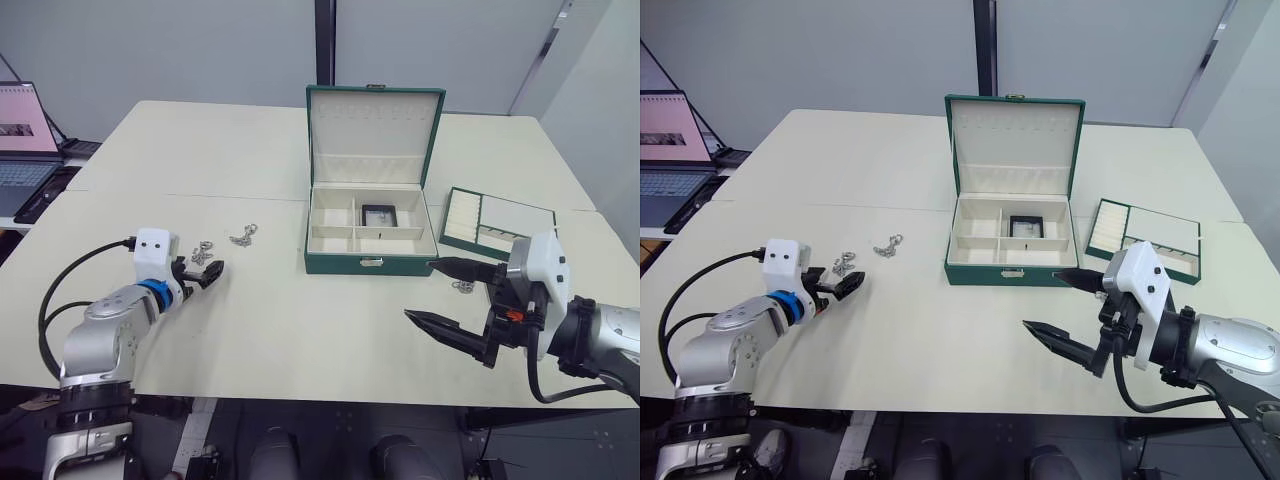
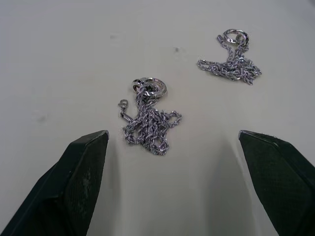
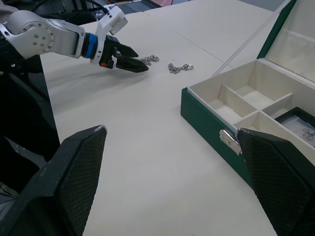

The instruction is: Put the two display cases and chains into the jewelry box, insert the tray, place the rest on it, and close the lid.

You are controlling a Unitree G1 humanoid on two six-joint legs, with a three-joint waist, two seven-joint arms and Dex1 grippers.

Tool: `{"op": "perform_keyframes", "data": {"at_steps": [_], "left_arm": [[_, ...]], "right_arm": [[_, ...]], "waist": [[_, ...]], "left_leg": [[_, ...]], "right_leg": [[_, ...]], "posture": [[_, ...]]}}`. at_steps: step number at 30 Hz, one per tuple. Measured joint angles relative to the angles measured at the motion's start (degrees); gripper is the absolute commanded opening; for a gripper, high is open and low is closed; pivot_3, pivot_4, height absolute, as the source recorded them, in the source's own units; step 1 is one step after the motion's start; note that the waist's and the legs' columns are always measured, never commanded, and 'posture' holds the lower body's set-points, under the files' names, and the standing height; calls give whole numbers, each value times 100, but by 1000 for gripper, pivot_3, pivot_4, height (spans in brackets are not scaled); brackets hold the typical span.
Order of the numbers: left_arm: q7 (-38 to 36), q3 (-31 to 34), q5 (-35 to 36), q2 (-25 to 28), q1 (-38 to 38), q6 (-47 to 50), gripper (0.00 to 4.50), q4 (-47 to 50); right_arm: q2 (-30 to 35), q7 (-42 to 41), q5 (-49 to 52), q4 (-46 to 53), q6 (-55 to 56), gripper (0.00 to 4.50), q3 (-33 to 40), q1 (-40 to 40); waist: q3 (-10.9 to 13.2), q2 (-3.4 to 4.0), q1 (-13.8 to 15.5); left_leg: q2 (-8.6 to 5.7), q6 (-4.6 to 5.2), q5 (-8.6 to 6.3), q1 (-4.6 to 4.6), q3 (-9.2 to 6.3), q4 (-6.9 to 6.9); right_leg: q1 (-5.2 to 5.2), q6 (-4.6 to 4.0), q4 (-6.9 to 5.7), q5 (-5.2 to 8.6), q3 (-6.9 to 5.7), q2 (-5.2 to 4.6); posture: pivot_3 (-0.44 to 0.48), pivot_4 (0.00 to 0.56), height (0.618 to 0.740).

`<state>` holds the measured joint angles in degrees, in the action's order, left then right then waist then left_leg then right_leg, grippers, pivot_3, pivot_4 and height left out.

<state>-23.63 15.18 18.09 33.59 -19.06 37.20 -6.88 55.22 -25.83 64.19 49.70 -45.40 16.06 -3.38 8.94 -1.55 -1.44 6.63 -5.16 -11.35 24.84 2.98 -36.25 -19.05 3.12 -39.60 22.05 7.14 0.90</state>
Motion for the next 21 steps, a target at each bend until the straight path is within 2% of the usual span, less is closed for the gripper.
{"op": "perform_keyframes", "data": {"at_steps": [7,21], "left_arm": [[51,-72,-181,-104,-275,-299,4358,-505],[37,-178,-365,-207,-398,-668,4358,-782]], "right_arm": [[5,13,53,-5,-14,4500,2,-67],[-19,191,445,-37,-12,4500,-149,-503]], "waist": [[0,0,1],[-1,0,5]], "left_leg": [[0,-1,1,0,0,0],[-1,-2,1,0,1,0]], "right_leg": [[0,0,-1,0,-1,0],[2,0,-1,0,-1,-1]], "posture": [[0,150,740],[0,150,740]]}}
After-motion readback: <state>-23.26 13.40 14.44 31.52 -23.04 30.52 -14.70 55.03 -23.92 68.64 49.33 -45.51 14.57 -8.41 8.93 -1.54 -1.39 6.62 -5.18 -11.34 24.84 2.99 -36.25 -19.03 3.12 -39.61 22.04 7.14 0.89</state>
